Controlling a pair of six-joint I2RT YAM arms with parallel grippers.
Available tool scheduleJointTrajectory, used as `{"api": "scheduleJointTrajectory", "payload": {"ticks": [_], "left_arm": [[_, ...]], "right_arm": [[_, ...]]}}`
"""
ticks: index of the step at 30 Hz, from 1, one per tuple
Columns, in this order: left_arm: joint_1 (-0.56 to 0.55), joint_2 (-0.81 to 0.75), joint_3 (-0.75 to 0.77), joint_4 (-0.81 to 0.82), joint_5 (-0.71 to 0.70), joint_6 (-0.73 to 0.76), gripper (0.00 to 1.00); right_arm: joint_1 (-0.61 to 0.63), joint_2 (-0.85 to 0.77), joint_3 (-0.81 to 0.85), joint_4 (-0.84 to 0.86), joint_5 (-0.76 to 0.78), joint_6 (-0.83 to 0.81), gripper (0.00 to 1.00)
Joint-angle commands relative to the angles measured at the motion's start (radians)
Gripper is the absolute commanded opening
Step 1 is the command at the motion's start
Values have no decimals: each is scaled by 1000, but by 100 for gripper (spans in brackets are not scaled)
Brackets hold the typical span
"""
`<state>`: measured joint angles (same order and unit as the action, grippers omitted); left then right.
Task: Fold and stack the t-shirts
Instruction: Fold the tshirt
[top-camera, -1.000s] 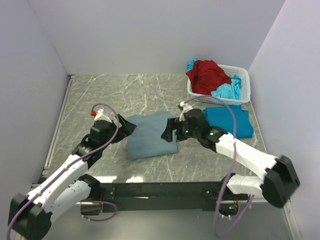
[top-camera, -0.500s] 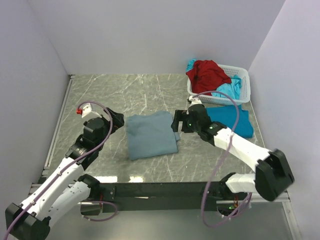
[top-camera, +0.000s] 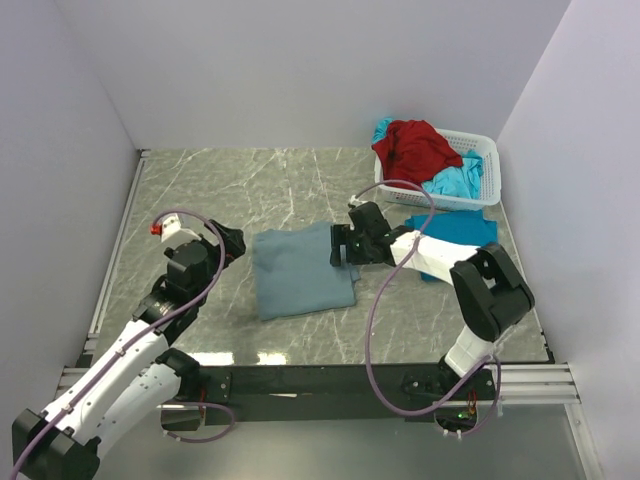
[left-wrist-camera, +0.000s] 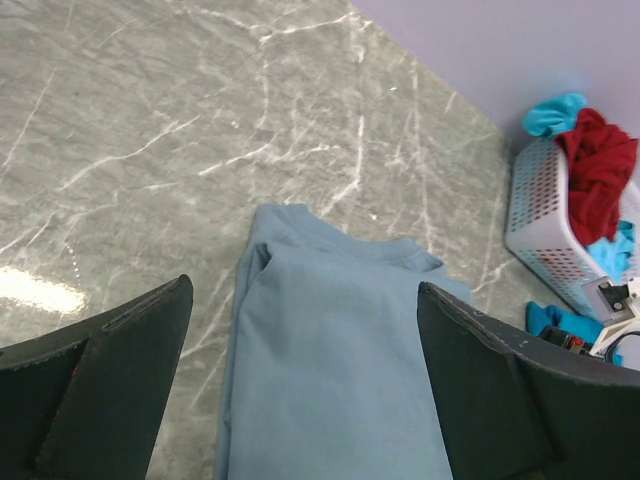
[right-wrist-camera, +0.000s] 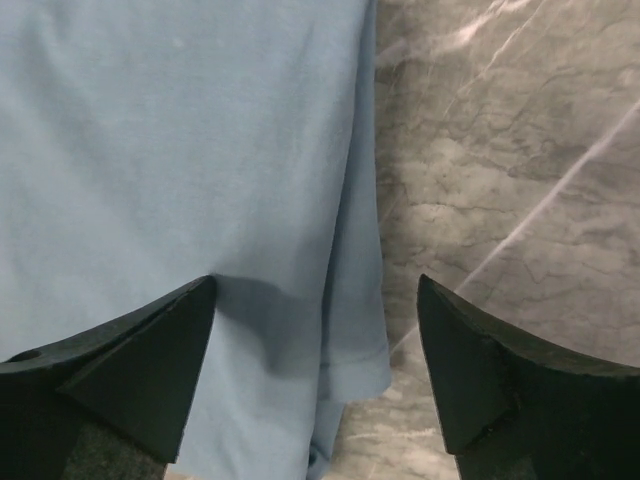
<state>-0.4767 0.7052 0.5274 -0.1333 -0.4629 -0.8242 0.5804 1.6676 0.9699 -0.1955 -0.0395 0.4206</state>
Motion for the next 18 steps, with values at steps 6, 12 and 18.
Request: {"api": "scheduleJointTrajectory", "payload": {"ticks": [6, 12, 18], "left_arm": [[3, 63, 43, -2, -19, 4, 100], [3, 51, 37, -6, -34, -23, 99], [3, -22, -6, 0, -95, -59, 99]], "right_arm": [[38, 103, 67, -18, 38, -31, 79], [84, 135, 75, -45, 99, -48, 67], [98, 152, 63, -38, 73, -52, 38]]}}
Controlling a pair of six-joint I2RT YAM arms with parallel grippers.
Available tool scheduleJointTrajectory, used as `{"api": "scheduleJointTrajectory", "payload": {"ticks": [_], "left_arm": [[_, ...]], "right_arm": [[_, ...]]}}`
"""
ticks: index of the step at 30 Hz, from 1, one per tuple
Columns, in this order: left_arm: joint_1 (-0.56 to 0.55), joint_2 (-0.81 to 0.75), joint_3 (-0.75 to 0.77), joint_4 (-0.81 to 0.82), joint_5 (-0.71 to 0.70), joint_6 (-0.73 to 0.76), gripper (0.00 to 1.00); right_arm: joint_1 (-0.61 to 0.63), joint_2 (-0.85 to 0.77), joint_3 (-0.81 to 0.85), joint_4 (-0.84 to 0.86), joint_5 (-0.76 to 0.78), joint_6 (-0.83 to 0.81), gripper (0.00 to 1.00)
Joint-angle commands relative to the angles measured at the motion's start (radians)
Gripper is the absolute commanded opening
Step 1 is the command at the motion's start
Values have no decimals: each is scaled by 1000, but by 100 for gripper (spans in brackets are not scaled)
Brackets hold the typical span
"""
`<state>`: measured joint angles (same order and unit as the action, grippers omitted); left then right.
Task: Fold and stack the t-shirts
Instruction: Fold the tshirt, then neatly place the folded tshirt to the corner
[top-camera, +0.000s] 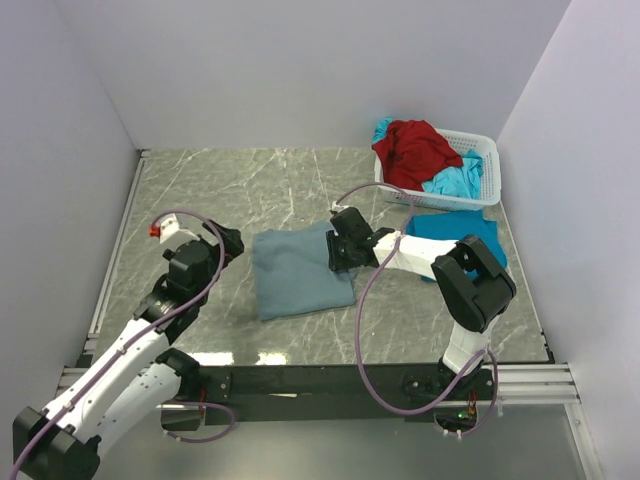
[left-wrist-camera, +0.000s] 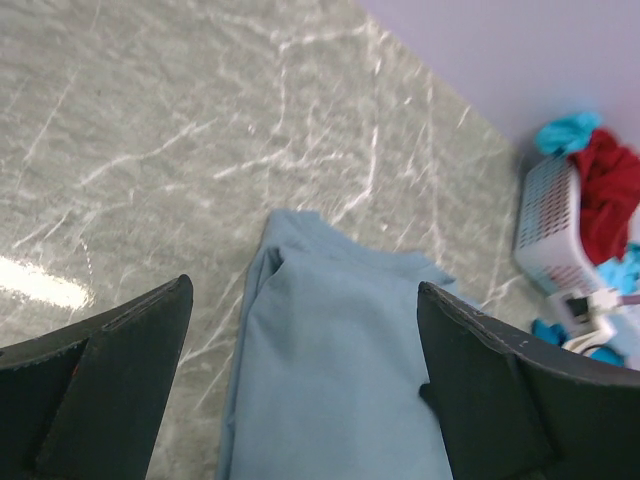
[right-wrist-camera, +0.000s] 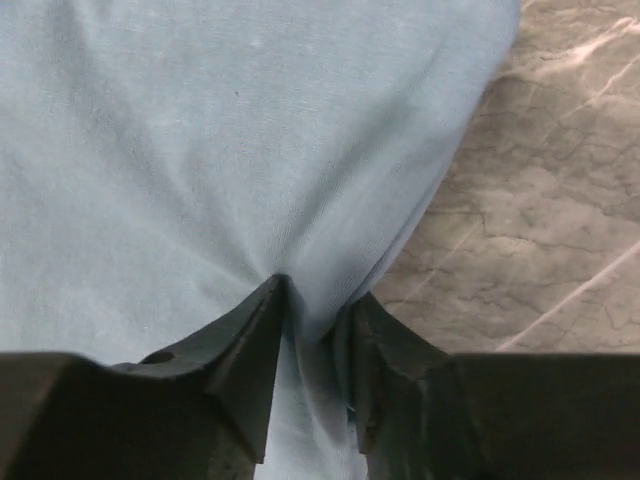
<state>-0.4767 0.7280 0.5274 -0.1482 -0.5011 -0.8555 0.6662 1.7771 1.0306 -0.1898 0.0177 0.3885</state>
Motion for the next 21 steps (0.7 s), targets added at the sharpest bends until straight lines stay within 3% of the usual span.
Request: {"api": "scheduleJointTrajectory", "payload": {"ticks": [1, 2, 6, 9, 14, 21], "left_arm": [[3, -56, -9, 16, -59, -25, 99], [3, -76, -13, 15, -76, -25, 99], [3, -117, -36, -1, -125, -37, 99], [3, -136, -37, -10, -128, -36, 99], [3, -127, -15, -24, -123, -45, 99], [4, -58, 46, -105, -205, -183, 99]], "right_arm": [[15, 42, -1, -39, 18, -26, 37], [16, 44, -4, -36, 13, -31, 30], [18, 61, 5, -46, 14, -60, 17], [18, 42, 5, -56, 36, -71, 2], [18, -47, -1, -108, 172, -94, 0], [18, -154, -29, -256, 437, -175, 0]]}}
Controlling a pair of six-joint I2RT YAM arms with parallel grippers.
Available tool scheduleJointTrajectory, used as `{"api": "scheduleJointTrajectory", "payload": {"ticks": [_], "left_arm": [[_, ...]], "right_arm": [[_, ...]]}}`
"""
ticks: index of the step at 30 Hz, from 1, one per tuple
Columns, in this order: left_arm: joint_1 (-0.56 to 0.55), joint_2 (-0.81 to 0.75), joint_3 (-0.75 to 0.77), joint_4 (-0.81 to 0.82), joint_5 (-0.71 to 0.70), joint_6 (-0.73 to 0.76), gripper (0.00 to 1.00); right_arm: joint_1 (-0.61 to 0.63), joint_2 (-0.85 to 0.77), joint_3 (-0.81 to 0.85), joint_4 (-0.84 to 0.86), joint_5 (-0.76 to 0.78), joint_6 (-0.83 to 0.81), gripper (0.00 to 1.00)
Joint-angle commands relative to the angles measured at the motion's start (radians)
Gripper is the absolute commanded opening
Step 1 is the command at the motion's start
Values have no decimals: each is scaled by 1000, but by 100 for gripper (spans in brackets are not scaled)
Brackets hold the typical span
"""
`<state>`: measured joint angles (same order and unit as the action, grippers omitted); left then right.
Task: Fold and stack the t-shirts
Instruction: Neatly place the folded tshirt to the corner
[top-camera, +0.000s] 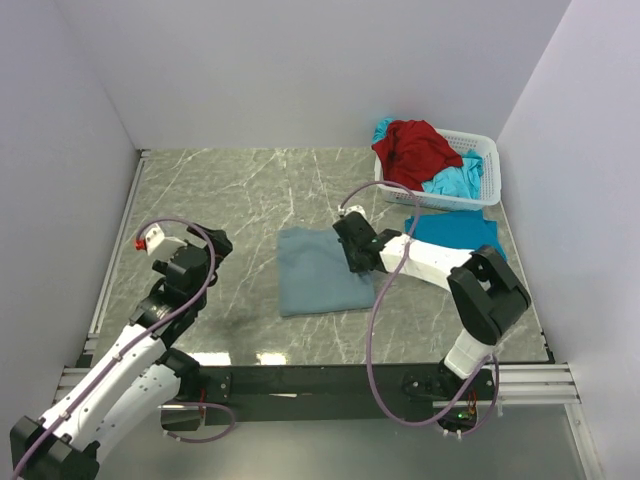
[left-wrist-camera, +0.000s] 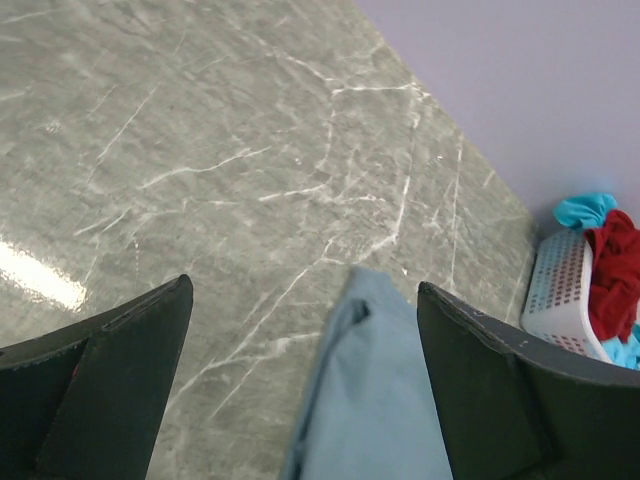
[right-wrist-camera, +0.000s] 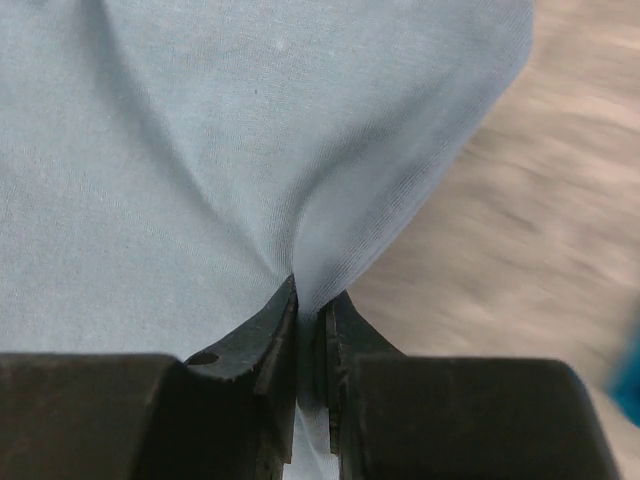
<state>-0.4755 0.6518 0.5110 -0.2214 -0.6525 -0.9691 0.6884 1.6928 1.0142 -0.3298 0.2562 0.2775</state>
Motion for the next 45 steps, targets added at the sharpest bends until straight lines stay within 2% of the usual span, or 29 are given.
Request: {"api": "scheduleJointTrajectory", "payload": {"ticks": [1, 6, 12, 19, 27, 45], "left_arm": [[2, 32, 70, -36, -65, -74, 99], [3, 57, 119, -36, -90, -88, 99], [3, 51, 115, 46, -93, -40, 99], [3, 20, 135, 45, -183, 10, 99], [5, 15, 135, 56, -199, 52, 99], [3, 69, 150, 33, -196, 69, 99]], "right_arm": [[-6, -80, -17, -127, 228, -69, 0], [-7, -162, -92, -134, 388, -113, 0], [-29, -226, -118, -105, 595, -196, 0], [-113, -281, -105, -97, 718, -297, 0], [-170, -387, -94, -17, 700, -463, 0], [-248, -392, 112, -106, 700, -521, 0]]}}
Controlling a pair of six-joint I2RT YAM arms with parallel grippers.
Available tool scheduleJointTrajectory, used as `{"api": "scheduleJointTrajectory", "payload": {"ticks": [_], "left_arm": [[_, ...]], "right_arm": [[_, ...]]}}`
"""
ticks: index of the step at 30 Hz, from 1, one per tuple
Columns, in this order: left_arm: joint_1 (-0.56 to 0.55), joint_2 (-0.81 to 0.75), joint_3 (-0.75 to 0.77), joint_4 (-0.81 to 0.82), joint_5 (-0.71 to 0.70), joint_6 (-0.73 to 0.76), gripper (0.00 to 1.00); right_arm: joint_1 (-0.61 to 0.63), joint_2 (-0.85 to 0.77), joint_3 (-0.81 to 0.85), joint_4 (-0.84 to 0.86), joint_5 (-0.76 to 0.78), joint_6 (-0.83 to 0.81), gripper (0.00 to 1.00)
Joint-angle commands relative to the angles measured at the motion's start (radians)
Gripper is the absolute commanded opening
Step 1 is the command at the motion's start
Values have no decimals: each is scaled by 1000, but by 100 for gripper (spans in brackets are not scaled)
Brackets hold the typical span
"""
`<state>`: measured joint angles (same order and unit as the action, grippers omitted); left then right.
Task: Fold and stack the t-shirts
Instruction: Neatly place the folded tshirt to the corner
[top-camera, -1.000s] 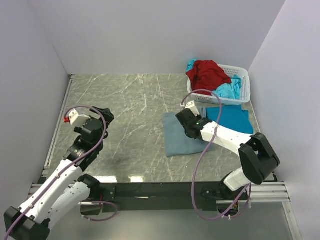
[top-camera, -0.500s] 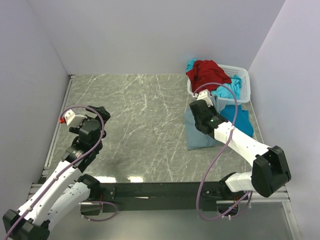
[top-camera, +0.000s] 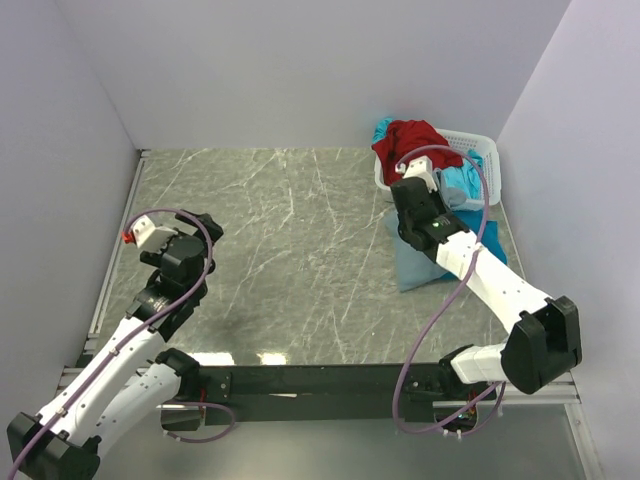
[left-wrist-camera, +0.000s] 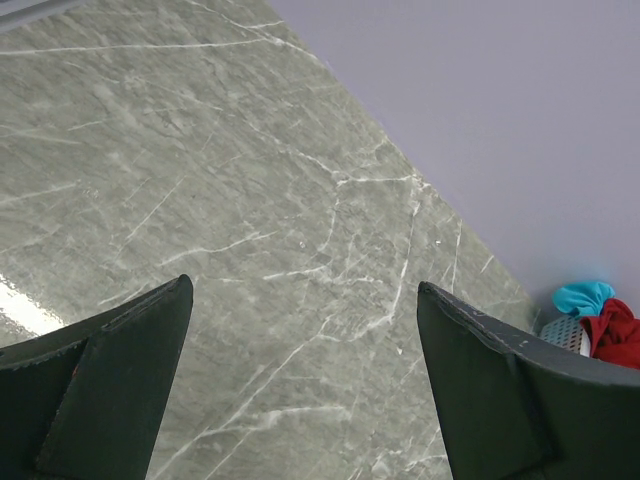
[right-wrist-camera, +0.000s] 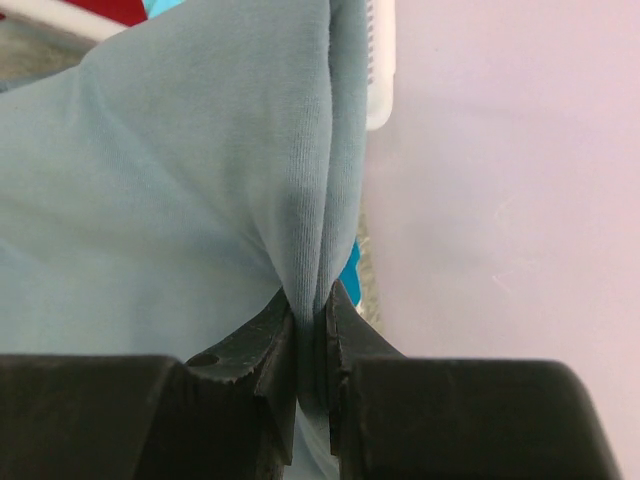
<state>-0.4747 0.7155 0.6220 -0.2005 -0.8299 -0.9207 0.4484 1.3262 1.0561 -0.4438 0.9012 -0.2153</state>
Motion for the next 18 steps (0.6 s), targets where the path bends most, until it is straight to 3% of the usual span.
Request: {"api": "scheduleJointTrajectory", "payload": {"ticks": [1, 18], "left_arm": [[2, 7, 38, 12, -23, 17, 99], [2, -15, 5, 46, -49, 19, 99]], "right_arm": [[-10, -24, 88, 2, 53, -29, 0], [-36, 1, 269, -179, 2, 27, 0]]}}
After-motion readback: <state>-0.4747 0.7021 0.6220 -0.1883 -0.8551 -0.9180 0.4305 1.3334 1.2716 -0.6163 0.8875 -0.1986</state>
